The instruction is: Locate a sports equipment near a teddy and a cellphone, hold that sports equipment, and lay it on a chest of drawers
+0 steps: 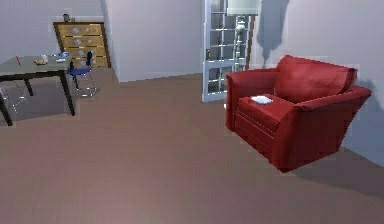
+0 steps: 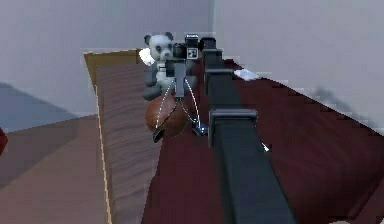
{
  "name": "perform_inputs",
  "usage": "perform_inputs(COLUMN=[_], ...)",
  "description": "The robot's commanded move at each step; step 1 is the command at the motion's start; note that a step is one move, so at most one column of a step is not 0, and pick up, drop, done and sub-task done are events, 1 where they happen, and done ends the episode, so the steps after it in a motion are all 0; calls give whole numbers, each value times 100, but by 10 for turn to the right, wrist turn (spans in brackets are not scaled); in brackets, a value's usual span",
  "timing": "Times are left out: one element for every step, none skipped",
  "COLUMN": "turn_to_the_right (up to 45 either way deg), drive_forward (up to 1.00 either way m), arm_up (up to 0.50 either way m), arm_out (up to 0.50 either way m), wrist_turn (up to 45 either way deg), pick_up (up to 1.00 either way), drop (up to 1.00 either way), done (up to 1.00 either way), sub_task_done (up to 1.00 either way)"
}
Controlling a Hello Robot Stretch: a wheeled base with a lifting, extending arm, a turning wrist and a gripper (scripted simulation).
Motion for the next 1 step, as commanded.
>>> perform_inputs(turn_to_the_right=[0], drive_forward=[0], arm_up=[0], arm_out=[0], wrist_turn=[450], pick_up=[0], drop=[0], done=[0], sub_task_done=[0])
